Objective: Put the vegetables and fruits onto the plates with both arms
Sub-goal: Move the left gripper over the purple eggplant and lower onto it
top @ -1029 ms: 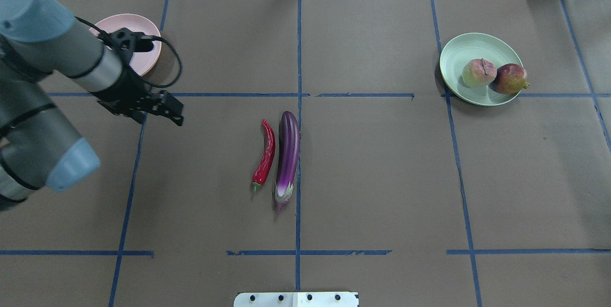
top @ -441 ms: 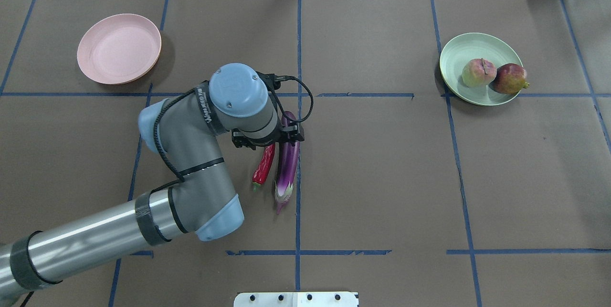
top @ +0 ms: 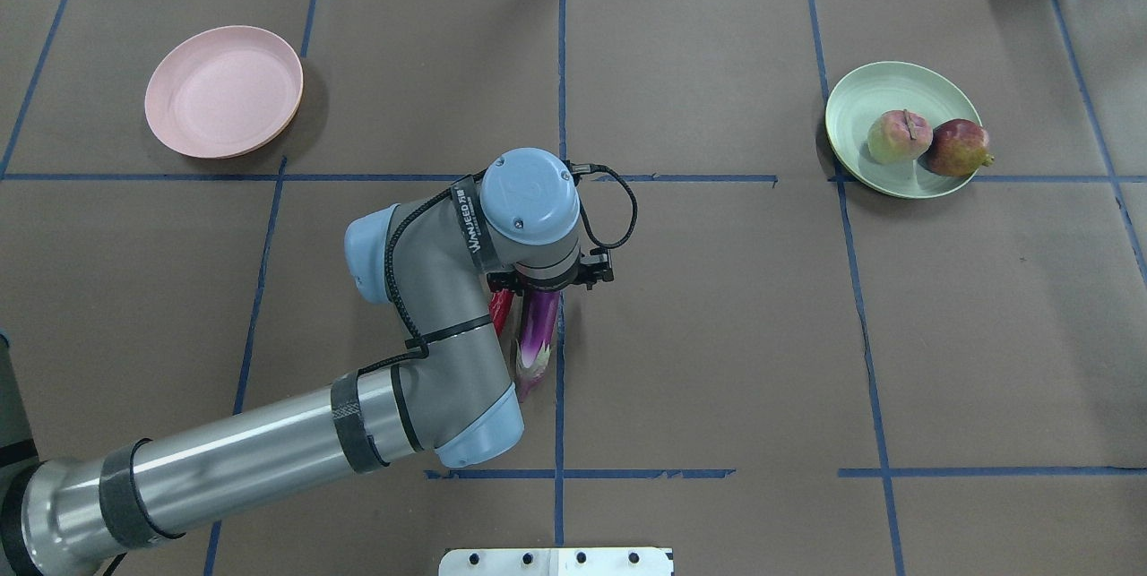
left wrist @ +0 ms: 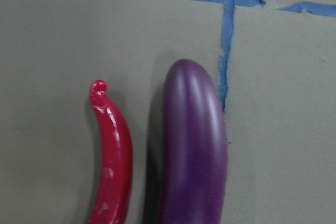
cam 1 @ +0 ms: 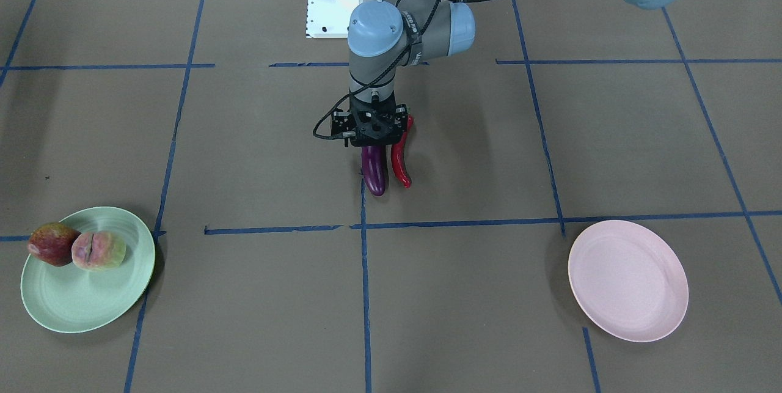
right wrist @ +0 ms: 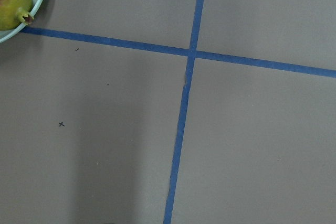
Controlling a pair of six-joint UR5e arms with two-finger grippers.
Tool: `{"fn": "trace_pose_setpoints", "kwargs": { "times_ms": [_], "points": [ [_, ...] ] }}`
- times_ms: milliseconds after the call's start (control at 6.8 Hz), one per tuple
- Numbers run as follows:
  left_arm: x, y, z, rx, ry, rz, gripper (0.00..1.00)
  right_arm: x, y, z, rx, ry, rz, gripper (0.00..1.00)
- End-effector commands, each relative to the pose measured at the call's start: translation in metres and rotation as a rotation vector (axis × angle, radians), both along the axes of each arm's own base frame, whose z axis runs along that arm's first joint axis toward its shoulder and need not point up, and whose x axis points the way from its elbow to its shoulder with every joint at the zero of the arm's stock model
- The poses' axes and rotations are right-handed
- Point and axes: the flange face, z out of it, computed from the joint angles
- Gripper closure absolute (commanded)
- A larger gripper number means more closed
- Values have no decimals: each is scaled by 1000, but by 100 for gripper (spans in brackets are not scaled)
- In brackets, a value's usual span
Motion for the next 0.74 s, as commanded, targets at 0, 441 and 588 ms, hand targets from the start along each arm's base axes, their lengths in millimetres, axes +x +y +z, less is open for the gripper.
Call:
{"fn": "trace_pose_setpoints", "kwargs": {
  "times_ms": [0,441,588],
  "points": [
    [7,3,-5,-10,-8,2,43,0,1,1,-4,0,0,0],
    [4,3,-2,-20,-27,0,93,0,1,2,-4,0,0,0],
    [-12,-7,-11,-17,-23,-13,100,0,1,2,-2,0,0,0]
  ]
}}
